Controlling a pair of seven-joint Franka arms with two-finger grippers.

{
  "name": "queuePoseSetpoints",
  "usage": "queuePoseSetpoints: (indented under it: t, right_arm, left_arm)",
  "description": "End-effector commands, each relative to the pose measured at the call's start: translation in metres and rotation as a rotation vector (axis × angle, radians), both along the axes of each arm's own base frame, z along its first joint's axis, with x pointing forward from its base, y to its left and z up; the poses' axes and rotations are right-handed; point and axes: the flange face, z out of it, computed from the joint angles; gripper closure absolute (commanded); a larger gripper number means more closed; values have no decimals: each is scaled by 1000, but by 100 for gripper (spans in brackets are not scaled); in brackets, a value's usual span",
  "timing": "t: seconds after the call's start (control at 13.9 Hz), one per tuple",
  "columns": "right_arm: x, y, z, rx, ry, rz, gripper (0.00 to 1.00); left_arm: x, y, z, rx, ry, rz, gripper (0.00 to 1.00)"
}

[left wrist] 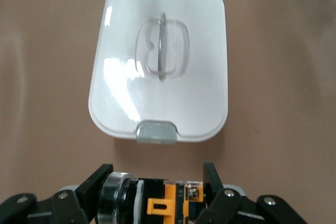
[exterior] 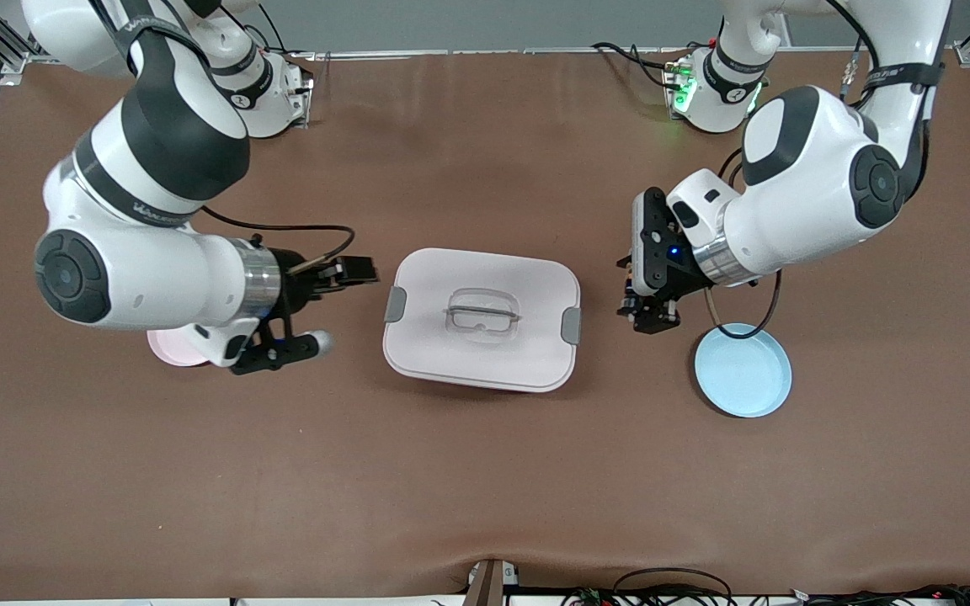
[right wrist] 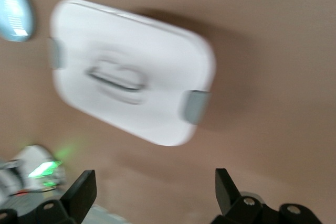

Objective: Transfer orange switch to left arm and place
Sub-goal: 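Open the right gripper and withdraw while the left gripper carries switch, then carry the switch toward the blue dish while the right gripper retracts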

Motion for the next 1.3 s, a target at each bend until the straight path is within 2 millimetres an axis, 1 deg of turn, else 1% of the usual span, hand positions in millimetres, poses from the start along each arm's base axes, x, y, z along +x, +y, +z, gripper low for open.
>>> queuePoseSetpoints:
  t: [0.0,0.07,0.14,0.22,0.29,0.36,0.43,0.51,0.58,0.65,0.72,0.79,0.94,1.08,1.15,1.23]
  right_arm:
    - [-13,-14,14,-128,-27,69,0]
    - [-12,-21,14,-133,-24,66,0]
    - [-8,-33,13,-146,-20,57,0]
    - [-6,-50,10,-193,2,45,0]
    - [-7,-67,7,-248,32,38,0]
    - [-7,-78,6,-287,48,30,0]
    - [-9,-82,6,-326,54,28,0]
    - [-16,-88,20,-361,50,26,0]
    - [-20,-92,25,-374,54,23,0]
    - [-20,-101,27,-379,68,12,0]
    - [-20,-115,27,-371,96,-4,0]
    - [-19,-122,28,-367,106,-10,0]
    - [-24,-132,41,-369,94,-27,0]
    - [-28,-139,40,-380,126,-32,0]
    - [-30,-143,40,-380,133,-35,0]
    - [-32,-145,37,-385,143,-36,0]
  left_arm:
    - [-9,19,8,84,31,14,32]
    - [-9,29,10,98,33,22,32]
    - [-12,35,14,116,25,26,32]
    - [-16,40,17,132,25,37,29]
    - [-17,48,20,138,31,61,25]
    - [-18,58,17,150,70,97,24]
    - [-18,66,16,169,91,126,23]
    - [-18,75,12,195,113,150,22]
    - [-18,84,7,218,140,183,22]
    - [-16,93,4,227,162,217,22]
    - [-17,95,3,234,178,233,22]
    - [-17,99,0,258,188,246,22]
    - [-18,107,-4,318,205,289,23]
    - [-19,114,-5,345,228,354,26]
    - [-17,125,-5,360,240,400,28]
    - [-17,128,-2,378,230,407,31]
